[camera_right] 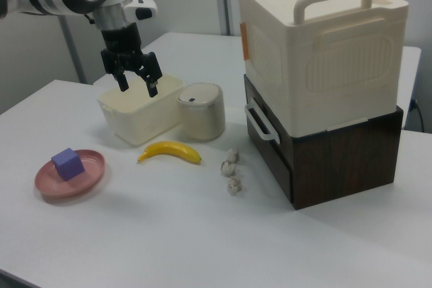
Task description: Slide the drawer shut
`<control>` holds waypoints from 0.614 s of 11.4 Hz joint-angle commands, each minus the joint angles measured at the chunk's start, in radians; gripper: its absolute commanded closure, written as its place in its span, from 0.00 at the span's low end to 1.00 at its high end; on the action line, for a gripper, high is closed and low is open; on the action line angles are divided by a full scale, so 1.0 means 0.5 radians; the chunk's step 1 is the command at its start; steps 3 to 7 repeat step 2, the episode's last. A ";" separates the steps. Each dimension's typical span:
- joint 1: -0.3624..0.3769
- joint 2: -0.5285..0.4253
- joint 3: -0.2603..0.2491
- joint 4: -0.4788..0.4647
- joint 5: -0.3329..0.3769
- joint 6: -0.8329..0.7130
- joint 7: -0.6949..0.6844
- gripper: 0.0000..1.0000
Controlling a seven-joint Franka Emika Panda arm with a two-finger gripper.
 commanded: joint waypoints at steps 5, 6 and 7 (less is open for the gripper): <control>-0.184 -0.040 0.183 -0.049 0.054 -0.029 -0.056 0.00; -0.184 -0.040 0.183 -0.049 0.054 -0.029 -0.056 0.00; -0.184 -0.040 0.183 -0.049 0.054 -0.029 -0.056 0.00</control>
